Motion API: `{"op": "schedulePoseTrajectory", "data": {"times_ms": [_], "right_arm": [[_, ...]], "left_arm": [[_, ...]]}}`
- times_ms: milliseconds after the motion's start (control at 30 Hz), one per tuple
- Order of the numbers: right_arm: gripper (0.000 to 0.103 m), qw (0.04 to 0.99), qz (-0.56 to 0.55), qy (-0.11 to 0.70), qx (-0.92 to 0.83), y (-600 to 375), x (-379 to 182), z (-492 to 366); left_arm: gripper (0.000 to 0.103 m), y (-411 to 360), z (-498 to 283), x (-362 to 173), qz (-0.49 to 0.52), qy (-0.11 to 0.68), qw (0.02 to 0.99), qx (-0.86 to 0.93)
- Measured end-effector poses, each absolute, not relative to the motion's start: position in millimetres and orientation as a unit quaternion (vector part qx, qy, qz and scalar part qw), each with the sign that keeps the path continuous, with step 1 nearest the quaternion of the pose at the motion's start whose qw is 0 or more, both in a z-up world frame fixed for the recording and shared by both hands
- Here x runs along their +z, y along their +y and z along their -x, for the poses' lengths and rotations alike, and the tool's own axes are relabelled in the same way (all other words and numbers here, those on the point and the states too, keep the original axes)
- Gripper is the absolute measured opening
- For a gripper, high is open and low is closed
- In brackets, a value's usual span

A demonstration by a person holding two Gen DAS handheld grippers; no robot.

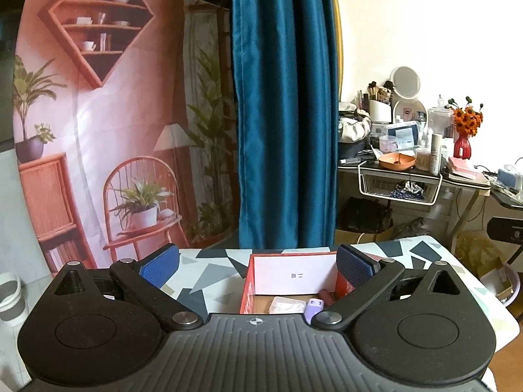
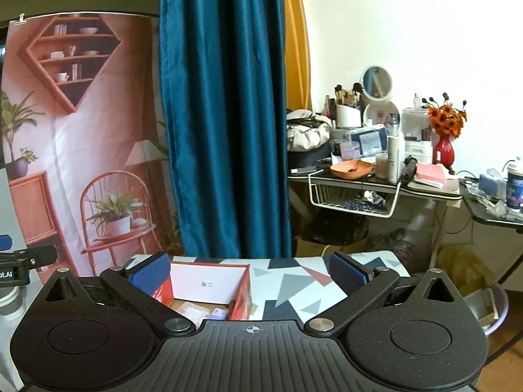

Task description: Organize rigid objects

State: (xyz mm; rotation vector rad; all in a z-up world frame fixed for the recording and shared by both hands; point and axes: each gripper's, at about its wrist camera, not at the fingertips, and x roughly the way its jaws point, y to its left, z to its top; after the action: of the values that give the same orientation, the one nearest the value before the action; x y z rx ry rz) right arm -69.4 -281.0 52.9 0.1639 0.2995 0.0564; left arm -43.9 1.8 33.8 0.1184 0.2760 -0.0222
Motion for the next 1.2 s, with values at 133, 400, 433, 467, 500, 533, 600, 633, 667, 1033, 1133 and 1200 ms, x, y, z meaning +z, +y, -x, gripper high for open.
{"op": "schedulePoseTrajectory", "data": {"times_ms": [133, 400, 433, 467, 500, 533, 600, 633, 667, 1033, 1133, 1200], "right_arm": [[0.103, 0.985, -0.081, 0.150, 0.029, -281.5, 51.4, 71.9], [0.103, 0.983, -0.087, 0.160, 0.030, -278.1, 48.2, 67.7], [0.103, 0.983, -0.086, 0.160, 0.028, -277.0, 47.8, 67.2], [0.103, 0.983, -0.085, 0.160, 0.027, -276.5, 47.6, 67.1], [0.103, 0.983, -0.085, 0.160, 0.026, -276.7, 47.5, 67.3], [0.103, 0.983, -0.084, 0.160, 0.026, -276.8, 47.2, 67.4], [0.103, 0.983, -0.084, 0.161, 0.024, -276.4, 47.3, 67.3], [0.103, 0.983, -0.085, 0.162, 0.023, -275.8, 46.7, 67.1], [0.103, 0.983, -0.086, 0.163, 0.023, -275.6, 46.5, 66.5], [0.103, 0.981, -0.089, 0.169, 0.023, -277.5, 43.3, 65.7], [0.103, 0.981, -0.085, 0.173, 0.017, -277.8, 41.7, 65.3], [0.103, 0.981, -0.084, 0.175, 0.015, -278.0, 40.1, 65.1]], "left_arm": [[0.103, 0.3, 47.0, 32.5, -0.060, 0.135, 0.989, -0.011], [0.103, 0.9, 46.2, 31.4, -0.063, 0.143, 0.988, -0.010], [0.103, 0.9, 46.0, 31.3, -0.063, 0.146, 0.987, -0.009], [0.103, 1.0, 45.9, 30.9, -0.061, 0.149, 0.987, -0.009], [0.103, 1.6, 45.4, 30.4, -0.060, 0.151, 0.987, -0.009], [0.103, 1.7, 45.5, 30.3, -0.060, 0.152, 0.987, -0.009], [0.103, 1.9, 45.5, 29.9, -0.059, 0.153, 0.986, -0.010], [0.103, 1.8, 45.7, 29.8, -0.059, 0.153, 0.986, -0.012], [0.103, 1.5, 46.1, 29.7, -0.059, 0.153, 0.986, -0.014], [0.103, 1.0, 44.9, 28.1, -0.062, 0.158, 0.985, -0.017], [0.103, 1.5, 42.5, 26.8, -0.064, 0.166, 0.984, -0.012], [0.103, 2.1, 42.2, 26.4, -0.065, 0.168, 0.984, -0.007]]}}
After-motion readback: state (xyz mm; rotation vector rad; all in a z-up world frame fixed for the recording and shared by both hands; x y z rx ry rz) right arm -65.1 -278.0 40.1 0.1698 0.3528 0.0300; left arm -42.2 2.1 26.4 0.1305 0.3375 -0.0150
